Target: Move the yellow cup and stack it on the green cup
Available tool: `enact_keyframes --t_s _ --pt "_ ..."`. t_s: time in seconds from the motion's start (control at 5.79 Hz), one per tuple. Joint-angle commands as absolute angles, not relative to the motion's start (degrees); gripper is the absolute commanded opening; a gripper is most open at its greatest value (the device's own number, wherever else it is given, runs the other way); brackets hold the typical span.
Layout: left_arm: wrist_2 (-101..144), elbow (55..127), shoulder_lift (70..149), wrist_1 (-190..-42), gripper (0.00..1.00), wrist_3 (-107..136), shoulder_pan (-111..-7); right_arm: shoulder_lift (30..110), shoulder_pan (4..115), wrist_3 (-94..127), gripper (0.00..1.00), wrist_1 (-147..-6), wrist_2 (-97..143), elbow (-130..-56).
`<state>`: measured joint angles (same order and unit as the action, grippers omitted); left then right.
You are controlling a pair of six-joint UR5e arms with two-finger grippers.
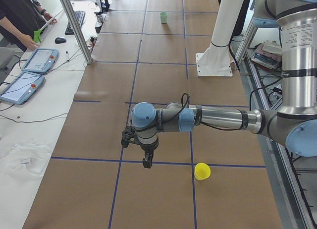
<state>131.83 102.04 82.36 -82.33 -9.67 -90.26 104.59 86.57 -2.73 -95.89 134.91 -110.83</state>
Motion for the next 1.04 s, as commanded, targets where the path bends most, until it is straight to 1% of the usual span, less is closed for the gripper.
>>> enact_keyframes --t_s 0.0,0.35,0.52,0.69,0.86 --pt "131.7 103.9 82.1 -81.7 1.0 -9.6 -90.2 104.6 86.6 -2.6 1.0 -95.9 134.9 -110.9" --pt "131.3 104.8 83.1 -82.3 1.0 -9.2 -90.0 104.6 86.6 -2.6 1.0 -95.9 135.1 -111.0" --pt "131.1 108.2 85.5 -82.8 1.0 -9.4 -90.1 104.6 86.6 -2.6 1.0 -95.9 135.4 -111.0" --pt "131.4 109.0 87.0 -82.6 1.0 -9.2 -90.2 104.6 86.6 -2.6 1.0 -95.9 135.4 -111.1" --pt "131.4 109.6 86.0 -83.4 1.0 -9.2 -90.2 104.6 86.6 -2.6 1.0 -95.9 135.5 -111.1"
